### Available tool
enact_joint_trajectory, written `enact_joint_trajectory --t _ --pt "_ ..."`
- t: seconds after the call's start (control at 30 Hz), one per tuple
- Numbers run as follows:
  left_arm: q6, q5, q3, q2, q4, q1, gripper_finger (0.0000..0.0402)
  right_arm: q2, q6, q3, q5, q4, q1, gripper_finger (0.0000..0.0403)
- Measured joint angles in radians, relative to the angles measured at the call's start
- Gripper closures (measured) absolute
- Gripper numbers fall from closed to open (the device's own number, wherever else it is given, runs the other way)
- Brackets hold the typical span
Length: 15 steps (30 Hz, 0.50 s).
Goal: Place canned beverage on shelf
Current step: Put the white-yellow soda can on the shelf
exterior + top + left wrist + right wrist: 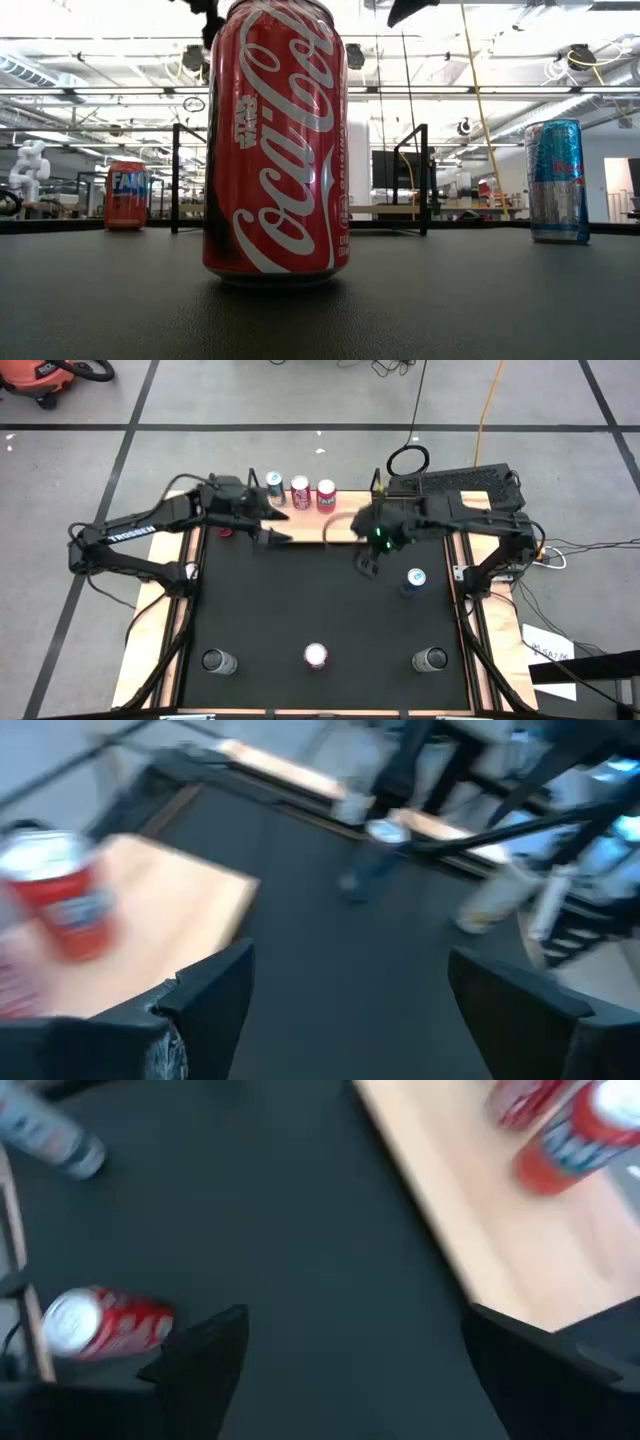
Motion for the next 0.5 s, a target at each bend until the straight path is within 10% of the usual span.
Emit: enact_joint_trajectory --t 0.5 --pt "-0.276 -0.467 0.000 -0.021 0.115 -0.516 0.0071 -0.045 0.559 -0.031 0.284 -0.121 0.585 0.0051"
